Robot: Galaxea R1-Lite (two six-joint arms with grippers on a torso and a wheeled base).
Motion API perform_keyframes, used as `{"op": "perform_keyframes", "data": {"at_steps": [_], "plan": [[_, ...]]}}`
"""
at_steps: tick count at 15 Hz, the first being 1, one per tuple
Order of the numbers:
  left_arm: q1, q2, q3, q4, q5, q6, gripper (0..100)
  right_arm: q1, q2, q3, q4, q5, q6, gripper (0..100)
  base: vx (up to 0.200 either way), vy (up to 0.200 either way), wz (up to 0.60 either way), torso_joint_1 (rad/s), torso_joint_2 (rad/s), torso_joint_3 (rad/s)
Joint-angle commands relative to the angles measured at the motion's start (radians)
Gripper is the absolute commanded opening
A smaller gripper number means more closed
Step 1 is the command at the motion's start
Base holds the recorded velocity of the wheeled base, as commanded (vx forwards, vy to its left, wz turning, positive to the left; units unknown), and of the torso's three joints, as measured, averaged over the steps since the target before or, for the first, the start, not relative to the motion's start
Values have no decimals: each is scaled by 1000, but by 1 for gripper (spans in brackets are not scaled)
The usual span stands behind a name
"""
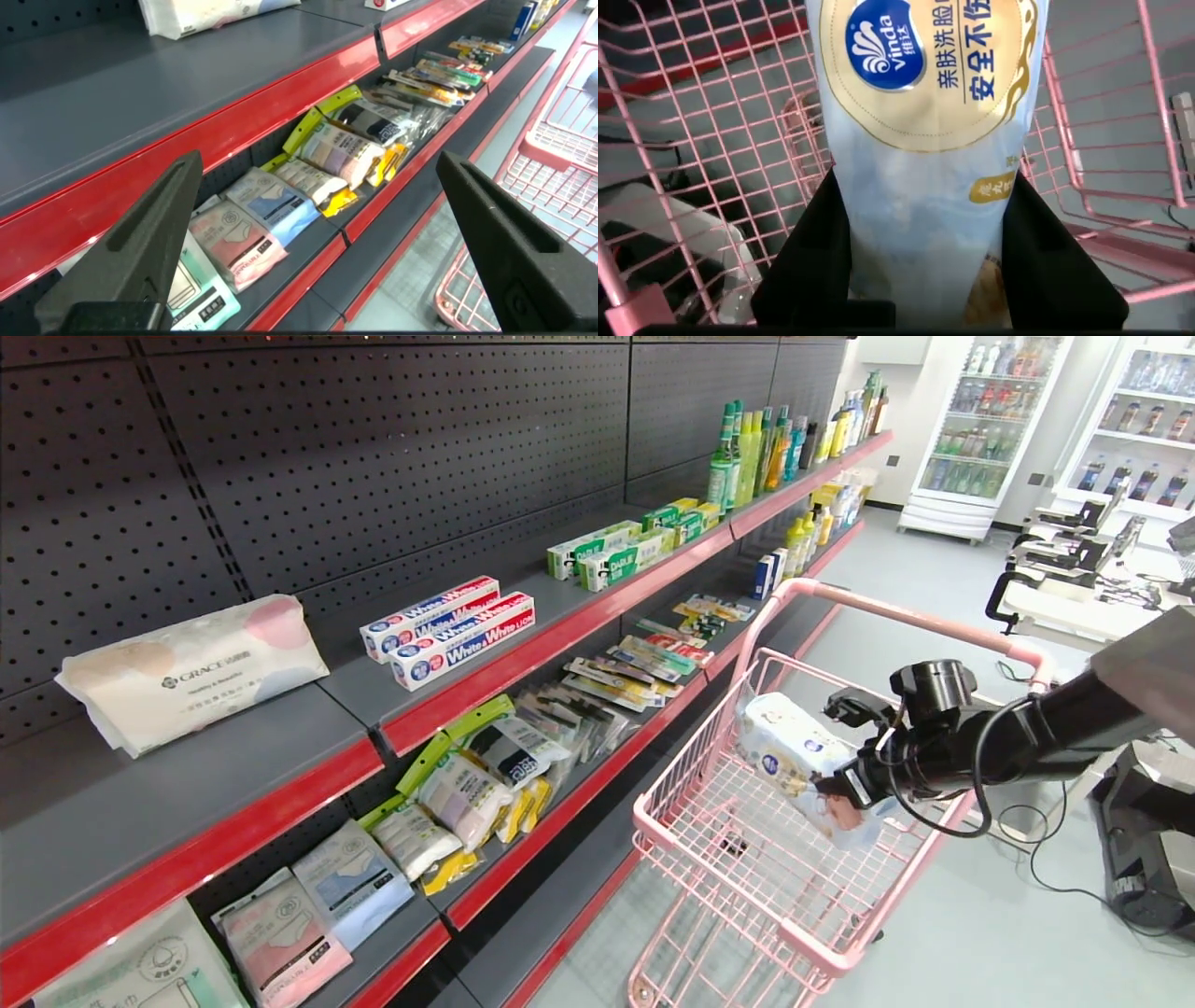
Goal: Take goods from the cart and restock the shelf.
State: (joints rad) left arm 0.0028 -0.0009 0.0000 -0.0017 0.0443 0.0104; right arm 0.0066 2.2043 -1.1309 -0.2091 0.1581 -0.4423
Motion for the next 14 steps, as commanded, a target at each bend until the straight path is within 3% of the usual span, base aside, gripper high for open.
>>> {"op": "perform_keyframes", "data": {"at_steps": [1, 5, 7, 11, 14], "plan": [[0, 1, 0, 0, 0, 0, 100, 7, -176, 39, -3, -51, 109, 0, 0, 0, 0, 0, 0, 0], [0, 1, 0, 0, 0, 0, 100, 93, -445, 134, -3, -189, 295, 0, 0, 0, 0, 0, 0, 0], [0, 1, 0, 0, -1, 0, 100, 165, -669, 241, -1, -207, 363, 0, 0, 0, 0, 0, 0, 0], [0, 1, 0, 0, 0, 0, 100, 193, -1026, 537, -9, -261, 336, 0, 0, 0, 0, 0, 0, 0], [0, 1, 0, -1, 0, 0, 100, 151, -1121, 557, -1, -261, 284, 0, 0, 0, 0, 0, 0, 0]]}}
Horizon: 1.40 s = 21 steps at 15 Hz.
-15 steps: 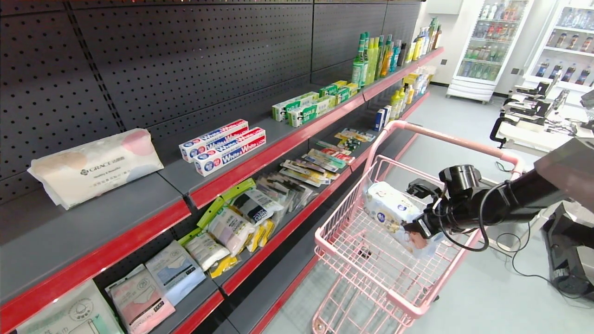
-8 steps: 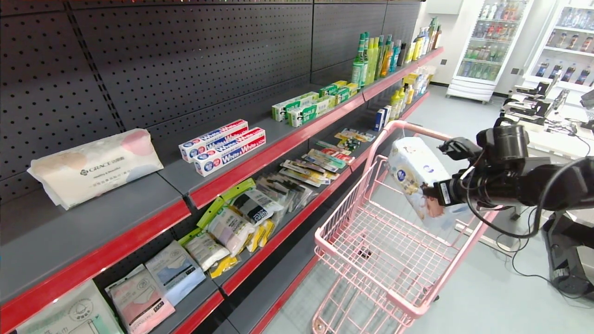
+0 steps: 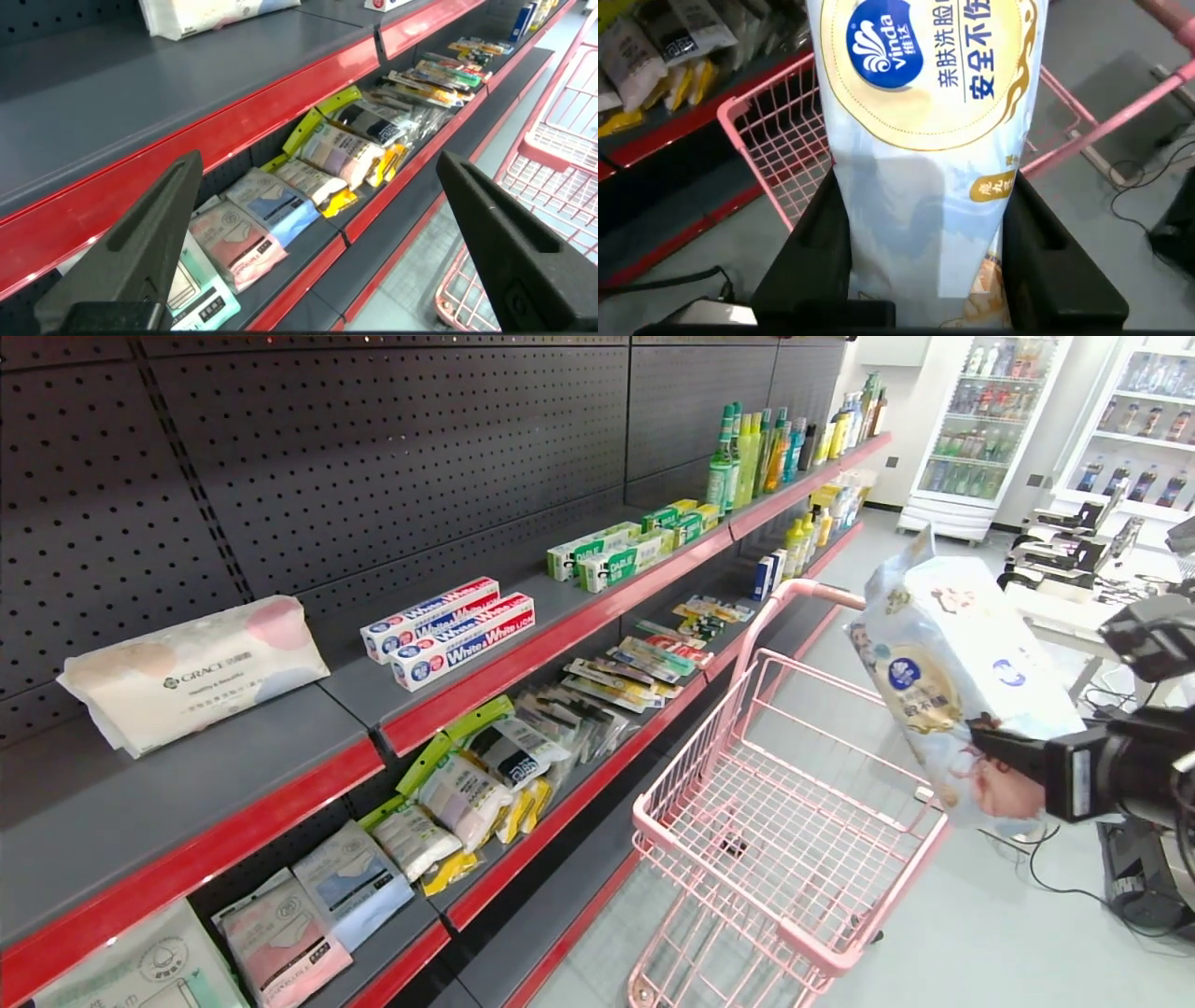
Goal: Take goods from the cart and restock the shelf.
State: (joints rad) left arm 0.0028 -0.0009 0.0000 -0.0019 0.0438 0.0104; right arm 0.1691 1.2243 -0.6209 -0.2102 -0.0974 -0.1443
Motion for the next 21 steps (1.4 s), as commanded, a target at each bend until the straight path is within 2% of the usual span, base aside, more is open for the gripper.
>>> {"op": "perform_keyframes", "data": {"at_steps": [1, 4, 10, 21], "plan": [[0, 1, 0, -1, -1, 0, 100, -13, -147, 44, -1, -8, -31, 0, 0, 0, 0, 0, 0, 0], [0, 1, 0, 0, 1, 0, 100, -14, -180, 56, -1, -10, -63, 0, 0, 0, 0, 37, -76, -40], [0, 1, 0, 0, 1, 0, 100, -49, -219, 56, 0, -7, -132, 0, 0, 0, 0, 170, -368, -194], [0, 1, 0, -1, -1, 0, 100, -43, -158, 41, -6, -2, -202, 0, 0, 0, 0, 168, -349, -184]]}}
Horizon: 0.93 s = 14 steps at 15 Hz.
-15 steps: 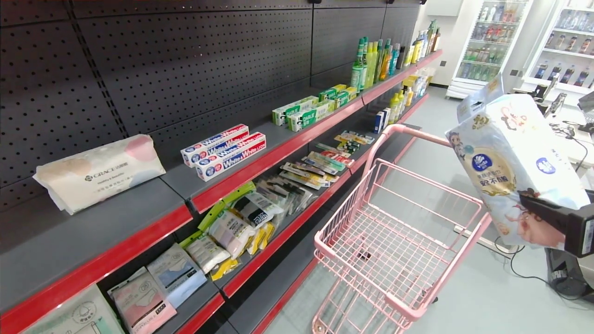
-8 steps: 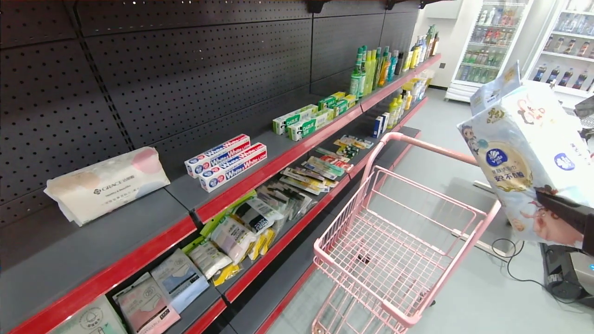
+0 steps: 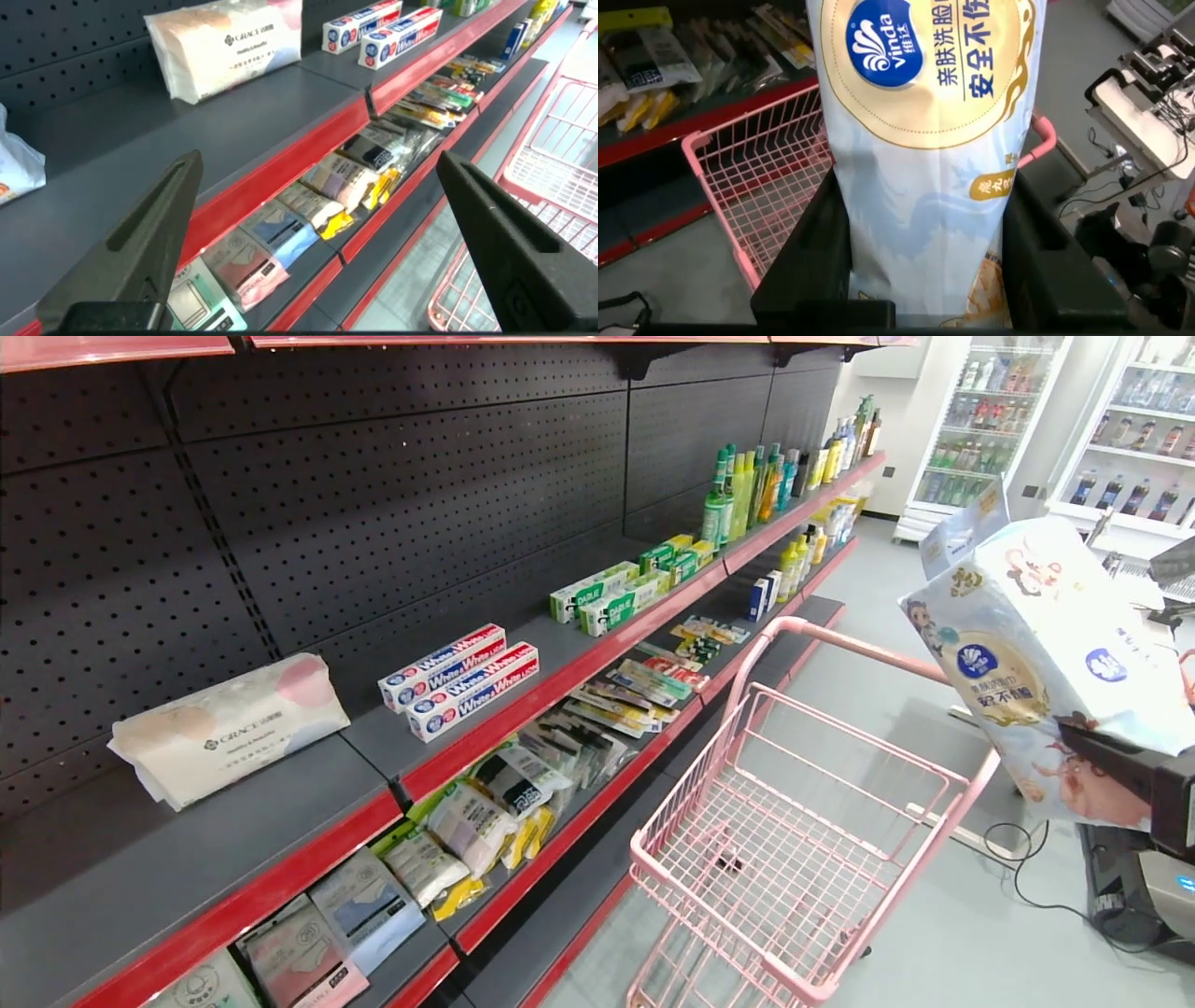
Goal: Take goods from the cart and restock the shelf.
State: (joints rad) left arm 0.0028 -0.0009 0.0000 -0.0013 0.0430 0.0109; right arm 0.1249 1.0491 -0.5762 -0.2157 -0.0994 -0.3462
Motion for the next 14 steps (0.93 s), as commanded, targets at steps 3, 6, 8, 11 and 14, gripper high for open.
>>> {"op": "perform_keyframes", "data": {"at_steps": [3, 6, 8, 11, 14], "plan": [[0, 1, 0, 0, 0, 0, 100, 1, 32, -5, -5, 0, -2, 0, 0, 0, 0, 129, -263, -136], [0, 1, 0, 0, 0, 0, 100, 1, 42, -7, -5, -2, -5, 0, 0, 0, 0, 106, -209, -103], [0, 1, 0, 0, 0, 0, 100, -2, 54, -5, -7, -5, -30, 0, 0, 0, 0, 100, -185, -95], [0, 1, 0, -2, 0, 0, 100, -7, 51, -5, -7, -5, -43, 0, 0, 0, 200, 24, -55, -26], [0, 1, 0, -2, 0, 0, 100, -7, 46, 1, -7, -5, -43, 0, 0, 0, 600, 2, 4, 2]]}}
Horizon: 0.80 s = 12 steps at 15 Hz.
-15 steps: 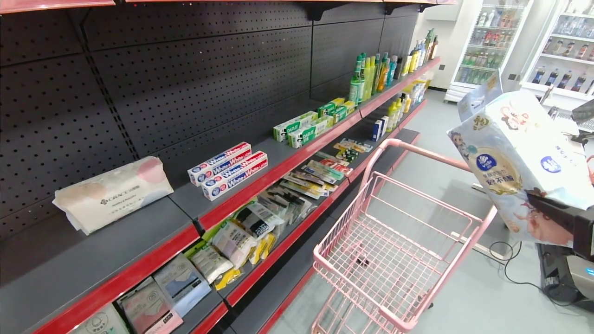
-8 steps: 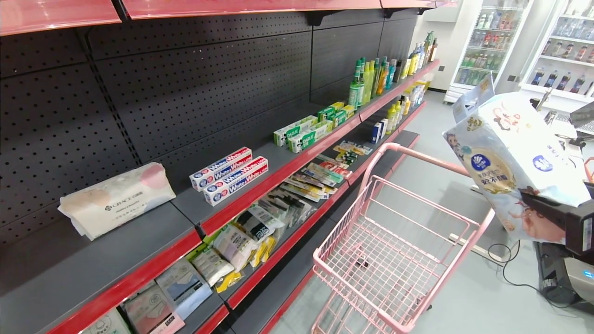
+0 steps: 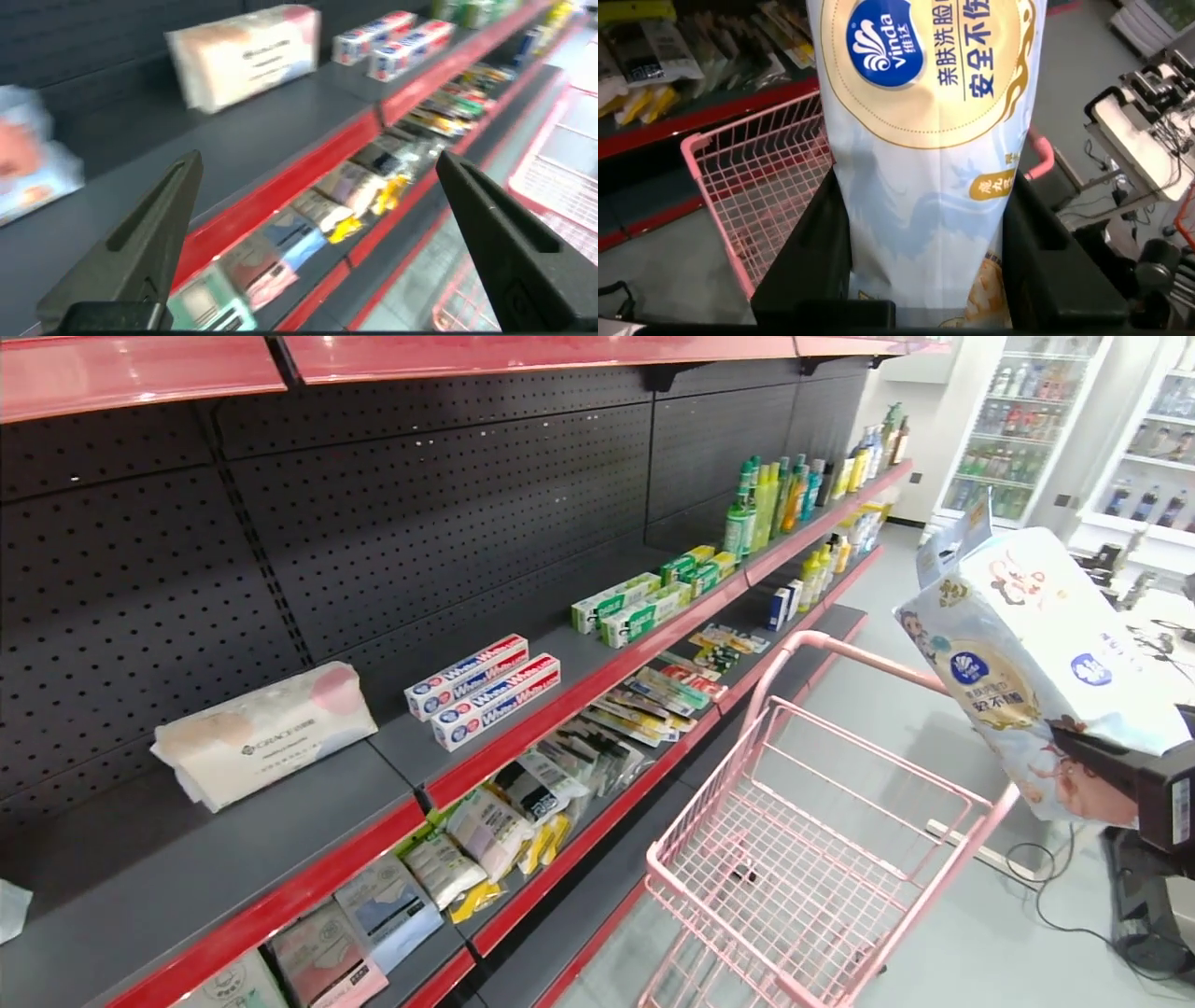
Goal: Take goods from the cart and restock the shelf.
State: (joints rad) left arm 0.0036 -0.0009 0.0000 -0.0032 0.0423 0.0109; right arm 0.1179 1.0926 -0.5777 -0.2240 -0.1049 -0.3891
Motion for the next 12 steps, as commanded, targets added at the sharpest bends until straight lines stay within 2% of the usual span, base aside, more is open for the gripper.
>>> {"op": "perform_keyframes", "data": {"at_steps": [1, 12], "plan": [[-1, 1, 0, 0, 1, 0, 100, 0, 4, 2, 2, 1, 0, 0, 0, 0, 600, 2, 2, 7], [-1, 1, 0, 0, 1, 0, 100, 0, 4, 12, 2, 1, 0, 0, 0, 0, 600, 4, 3, 0]]}}
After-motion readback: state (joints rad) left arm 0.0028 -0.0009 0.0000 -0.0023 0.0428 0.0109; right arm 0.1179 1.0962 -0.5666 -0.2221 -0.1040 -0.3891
